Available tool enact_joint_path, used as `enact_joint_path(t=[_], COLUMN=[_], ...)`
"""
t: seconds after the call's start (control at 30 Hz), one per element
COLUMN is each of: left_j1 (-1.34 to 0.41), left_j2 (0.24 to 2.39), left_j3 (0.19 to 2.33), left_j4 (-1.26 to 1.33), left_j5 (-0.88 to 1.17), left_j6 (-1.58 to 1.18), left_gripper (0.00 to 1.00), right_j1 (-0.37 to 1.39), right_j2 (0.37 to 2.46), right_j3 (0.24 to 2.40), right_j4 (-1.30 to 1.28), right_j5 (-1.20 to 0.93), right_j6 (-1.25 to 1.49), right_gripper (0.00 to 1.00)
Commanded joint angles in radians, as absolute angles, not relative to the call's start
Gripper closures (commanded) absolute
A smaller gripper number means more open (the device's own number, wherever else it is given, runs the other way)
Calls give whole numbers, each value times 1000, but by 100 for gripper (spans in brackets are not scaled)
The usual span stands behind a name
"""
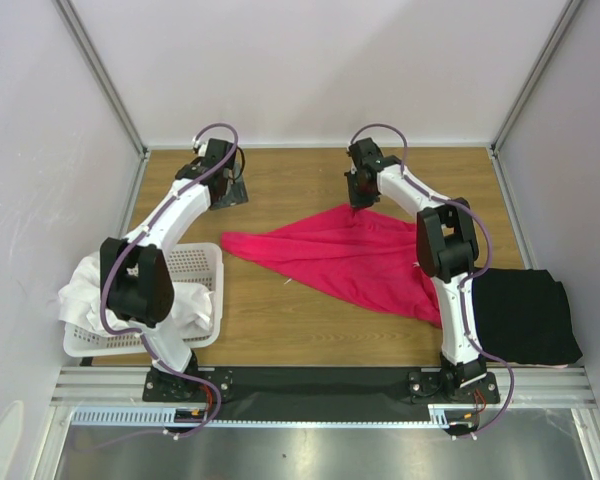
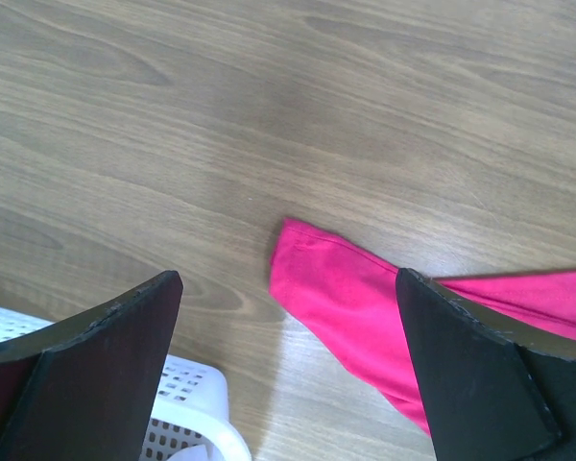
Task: Fold and stack the t-shirts
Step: Flatten the tshirt out
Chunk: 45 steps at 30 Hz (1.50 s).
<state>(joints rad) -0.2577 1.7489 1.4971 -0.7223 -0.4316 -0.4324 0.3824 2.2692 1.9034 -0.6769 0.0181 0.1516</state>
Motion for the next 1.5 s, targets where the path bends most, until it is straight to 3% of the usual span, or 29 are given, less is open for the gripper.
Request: enact_joint_path(t=[0.0,0.57,1.47], left_j1=[-256,-256,-258], left_j2=[1726,1850,2190], left_j3=[1474,1499,1758], left_j4=[-680,-692,-472], left_j5=[-388,-287,-195], left_j6=[-413,-566,-670], left_gripper=[0,2,21], right_j1=[387,242,150], right_j2=[2218,2137,2180], right_j3=[1977,2010,1999], right_j4=[-686,-604,-574], right_j5=[89,149,-21], right_j6=[126,149,143], right_gripper=[100,100,100])
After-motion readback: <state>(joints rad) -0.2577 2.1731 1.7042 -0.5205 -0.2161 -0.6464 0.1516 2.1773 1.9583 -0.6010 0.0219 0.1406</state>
